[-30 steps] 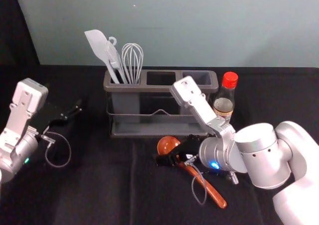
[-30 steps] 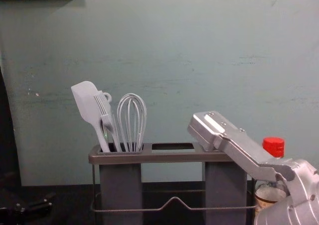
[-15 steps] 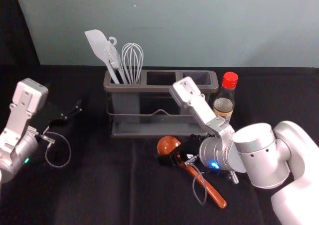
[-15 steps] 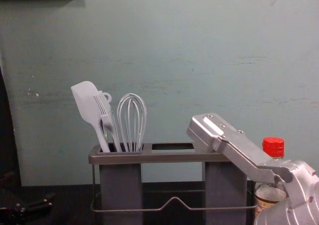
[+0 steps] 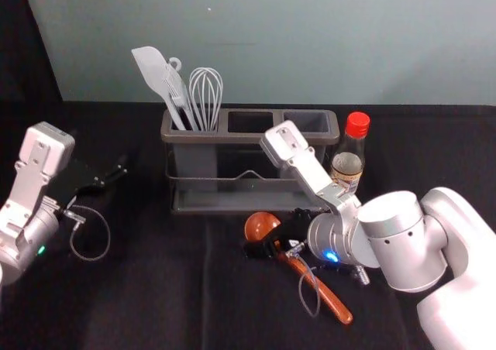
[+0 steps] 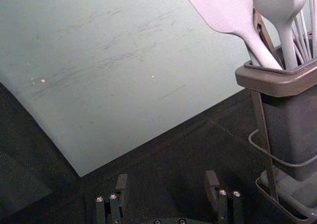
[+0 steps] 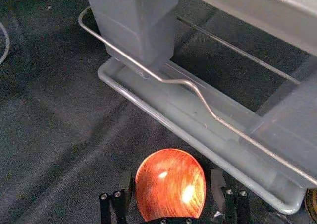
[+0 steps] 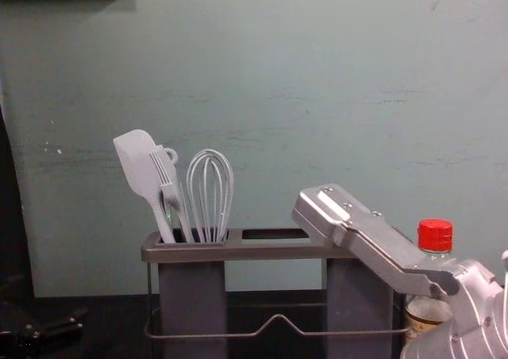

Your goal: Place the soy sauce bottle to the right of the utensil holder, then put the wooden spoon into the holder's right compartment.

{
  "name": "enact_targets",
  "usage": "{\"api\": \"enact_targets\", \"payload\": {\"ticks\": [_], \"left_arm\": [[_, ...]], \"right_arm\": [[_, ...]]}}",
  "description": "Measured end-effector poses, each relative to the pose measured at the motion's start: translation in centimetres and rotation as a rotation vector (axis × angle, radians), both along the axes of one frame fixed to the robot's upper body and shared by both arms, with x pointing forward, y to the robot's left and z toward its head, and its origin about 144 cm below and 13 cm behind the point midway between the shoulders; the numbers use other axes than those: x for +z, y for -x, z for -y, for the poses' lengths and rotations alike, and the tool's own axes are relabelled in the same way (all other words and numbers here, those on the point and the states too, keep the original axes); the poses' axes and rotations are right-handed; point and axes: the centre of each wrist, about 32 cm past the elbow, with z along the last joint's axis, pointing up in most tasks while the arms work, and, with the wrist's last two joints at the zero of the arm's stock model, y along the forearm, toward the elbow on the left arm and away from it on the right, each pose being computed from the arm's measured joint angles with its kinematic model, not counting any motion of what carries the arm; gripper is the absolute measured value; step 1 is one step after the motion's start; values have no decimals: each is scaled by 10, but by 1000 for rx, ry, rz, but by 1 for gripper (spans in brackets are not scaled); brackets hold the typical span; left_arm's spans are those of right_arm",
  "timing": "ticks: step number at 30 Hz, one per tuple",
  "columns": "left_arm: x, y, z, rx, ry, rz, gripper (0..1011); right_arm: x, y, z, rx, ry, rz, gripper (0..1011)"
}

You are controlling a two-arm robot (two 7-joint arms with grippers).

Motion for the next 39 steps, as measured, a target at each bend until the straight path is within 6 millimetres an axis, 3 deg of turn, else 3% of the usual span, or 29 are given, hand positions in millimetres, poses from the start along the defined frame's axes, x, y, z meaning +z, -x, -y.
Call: {"api": "enact_targets", "payload": {"ticks": [4,12,17,31,39], "left_arm": [[0,0,0,0,0,0,1000],[0,0,0,0,0,0,1000],[0,0,0,0,0,0,1000],[0,0,0,0,0,0,1000],[0,0,0,0,0,0,1000]], "right_arm": [[-1,-1,0,4,3,2,1003],[-2,-2,0,-1,1,-2,839],[5,4,2,3,-11,15,838],[44,54,34,28,-162,156,838],[50,82,55,28,-245,290,838]]}}
